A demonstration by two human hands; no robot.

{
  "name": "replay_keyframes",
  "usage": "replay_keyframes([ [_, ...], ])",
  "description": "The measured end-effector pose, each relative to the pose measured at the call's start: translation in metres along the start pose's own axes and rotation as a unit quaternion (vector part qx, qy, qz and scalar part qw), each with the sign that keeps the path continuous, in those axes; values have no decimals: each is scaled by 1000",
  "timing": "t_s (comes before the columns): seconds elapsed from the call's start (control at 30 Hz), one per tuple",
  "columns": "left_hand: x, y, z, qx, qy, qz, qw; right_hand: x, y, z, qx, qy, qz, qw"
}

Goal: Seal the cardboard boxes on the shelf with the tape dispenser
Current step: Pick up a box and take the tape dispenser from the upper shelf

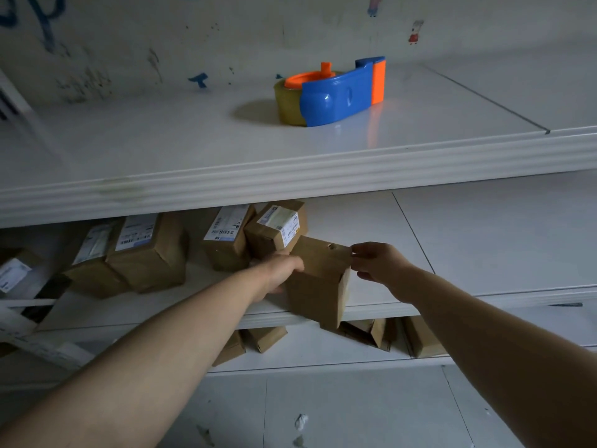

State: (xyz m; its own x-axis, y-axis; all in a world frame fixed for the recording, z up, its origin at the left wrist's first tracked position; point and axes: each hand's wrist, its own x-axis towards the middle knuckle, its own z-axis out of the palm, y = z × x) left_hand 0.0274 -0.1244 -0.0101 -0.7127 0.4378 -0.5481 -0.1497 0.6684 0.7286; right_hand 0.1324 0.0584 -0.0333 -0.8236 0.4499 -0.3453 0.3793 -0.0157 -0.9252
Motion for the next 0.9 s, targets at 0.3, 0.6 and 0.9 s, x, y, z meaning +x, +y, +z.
replay_keyframes([
  [0.3,15,1,1,29,50,96,994,-7,5,-9,-21,-24,3,999],
  [0.6,25,14,9,24,91,152,984,-17,9,-16,70,-93,28,993],
  [0.9,30,23,12,145,119,80,979,-4,-3,-1,-5,-81,29,996],
])
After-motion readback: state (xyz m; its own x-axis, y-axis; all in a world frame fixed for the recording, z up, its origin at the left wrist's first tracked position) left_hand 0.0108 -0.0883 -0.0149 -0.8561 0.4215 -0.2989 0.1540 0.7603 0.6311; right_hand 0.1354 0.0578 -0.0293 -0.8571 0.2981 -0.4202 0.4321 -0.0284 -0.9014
